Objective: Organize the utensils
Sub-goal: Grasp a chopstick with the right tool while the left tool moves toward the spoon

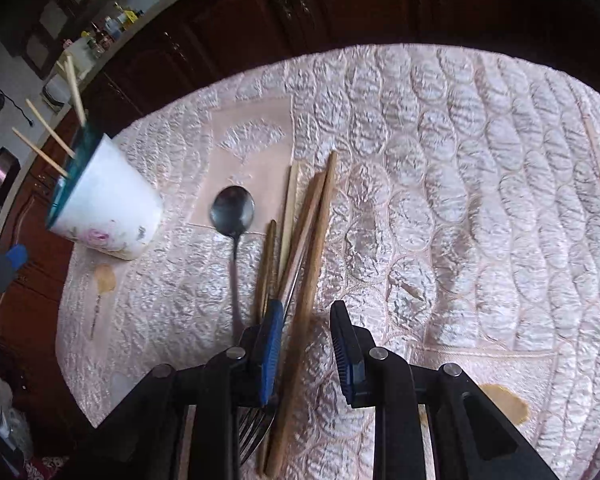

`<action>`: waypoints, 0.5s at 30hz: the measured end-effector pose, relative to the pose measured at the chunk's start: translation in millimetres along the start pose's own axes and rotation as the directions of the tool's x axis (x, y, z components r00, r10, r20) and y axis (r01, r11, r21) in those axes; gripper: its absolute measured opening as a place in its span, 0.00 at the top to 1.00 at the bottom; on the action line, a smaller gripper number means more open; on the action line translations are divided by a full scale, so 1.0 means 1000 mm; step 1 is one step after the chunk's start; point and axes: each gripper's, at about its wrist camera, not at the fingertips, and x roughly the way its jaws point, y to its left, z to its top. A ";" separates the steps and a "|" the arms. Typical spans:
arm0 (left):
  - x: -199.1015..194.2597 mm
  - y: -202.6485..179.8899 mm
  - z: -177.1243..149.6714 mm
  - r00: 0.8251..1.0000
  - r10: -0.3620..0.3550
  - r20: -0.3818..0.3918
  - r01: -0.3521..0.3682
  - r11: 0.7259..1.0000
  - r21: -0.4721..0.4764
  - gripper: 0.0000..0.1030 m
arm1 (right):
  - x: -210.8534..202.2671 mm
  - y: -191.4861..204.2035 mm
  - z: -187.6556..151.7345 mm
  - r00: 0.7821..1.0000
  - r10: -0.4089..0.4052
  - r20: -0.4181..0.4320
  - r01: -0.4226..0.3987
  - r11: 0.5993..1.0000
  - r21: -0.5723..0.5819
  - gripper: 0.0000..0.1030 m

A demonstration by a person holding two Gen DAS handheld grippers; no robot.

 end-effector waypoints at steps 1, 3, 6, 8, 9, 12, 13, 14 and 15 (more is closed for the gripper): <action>0.002 -0.001 -0.001 1.000 0.003 -0.004 -0.003 1.000 0.003 0.35 | 0.003 -0.001 0.000 1.000 -0.006 0.003 0.006 1.000 0.003 0.77; 0.008 -0.003 -0.002 1.000 0.006 -0.017 -0.006 1.000 0.011 0.35 | 0.009 -0.002 0.000 1.000 -0.009 -0.007 0.009 1.000 0.015 0.81; 0.021 -0.008 -0.002 0.999 0.011 -0.042 -0.010 1.000 0.024 0.35 | 0.005 -0.007 -0.001 1.000 -0.009 0.014 0.009 0.999 0.035 0.91; 0.031 -0.012 -0.002 0.998 0.010 -0.056 -0.009 1.000 0.026 0.35 | -0.006 -0.018 -0.006 0.999 -0.013 0.033 0.011 0.998 0.060 0.92; 0.035 -0.013 -0.002 0.998 0.011 -0.061 -0.009 1.000 0.025 0.35 | -0.010 -0.024 -0.010 0.999 -0.015 0.038 0.012 0.997 0.072 0.92; 0.054 -0.019 0.001 0.997 0.012 -0.071 -0.011 1.000 0.022 0.35 | -0.021 -0.045 -0.022 0.998 -0.044 0.037 0.040 0.993 0.108 0.92; 0.063 -0.021 0.003 0.997 0.011 -0.076 -0.010 1.000 0.020 0.35 | -0.024 -0.053 -0.025 0.998 -0.043 0.038 0.038 0.992 0.123 0.92; 0.070 -0.023 0.004 0.997 0.008 -0.080 -0.007 1.000 0.017 0.35 | -0.028 -0.058 -0.027 0.998 -0.042 0.039 0.036 0.990 0.134 0.92; 0.078 -0.025 0.005 0.996 0.004 -0.087 -0.003 1.000 0.012 0.35 | -0.031 -0.062 -0.029 0.998 -0.038 0.040 0.032 0.990 0.139 0.90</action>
